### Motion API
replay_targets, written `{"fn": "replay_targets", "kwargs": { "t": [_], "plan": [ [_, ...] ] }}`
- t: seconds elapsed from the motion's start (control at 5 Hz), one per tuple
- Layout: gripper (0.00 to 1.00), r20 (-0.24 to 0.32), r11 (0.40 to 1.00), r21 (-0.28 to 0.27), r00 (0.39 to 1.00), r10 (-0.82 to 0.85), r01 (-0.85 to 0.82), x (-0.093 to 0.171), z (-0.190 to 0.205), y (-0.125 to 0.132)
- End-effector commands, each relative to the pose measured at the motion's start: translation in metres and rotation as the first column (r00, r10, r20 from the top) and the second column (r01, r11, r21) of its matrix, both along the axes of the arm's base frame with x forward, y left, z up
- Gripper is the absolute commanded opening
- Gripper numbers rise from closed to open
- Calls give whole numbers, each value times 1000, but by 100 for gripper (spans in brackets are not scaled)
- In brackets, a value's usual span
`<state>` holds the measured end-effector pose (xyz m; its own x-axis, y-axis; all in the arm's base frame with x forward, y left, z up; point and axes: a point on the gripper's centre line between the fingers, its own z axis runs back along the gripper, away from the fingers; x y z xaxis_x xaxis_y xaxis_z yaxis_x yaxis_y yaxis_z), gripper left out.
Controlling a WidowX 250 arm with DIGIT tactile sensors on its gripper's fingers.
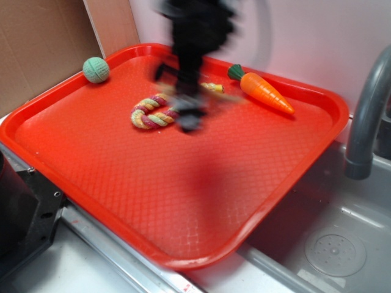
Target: Grab the shell.
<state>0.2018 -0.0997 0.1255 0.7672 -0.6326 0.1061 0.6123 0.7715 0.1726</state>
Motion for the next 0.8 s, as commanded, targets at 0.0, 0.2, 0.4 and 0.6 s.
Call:
{"fn": "replay_targets", "kwargs": {
  "t": [0.0,0.2,0.4,0.6],
  "plan": [
    [0,91,878,-15,874,477,-478,-52,91,47],
    [0,38,731,-22,730,682,-682,-60,108,54],
    [0,54,557,53,559,827,-829,-59,112,50],
    [0,117,541,114,552,826,-833,-60,113,50]
  ]
}}
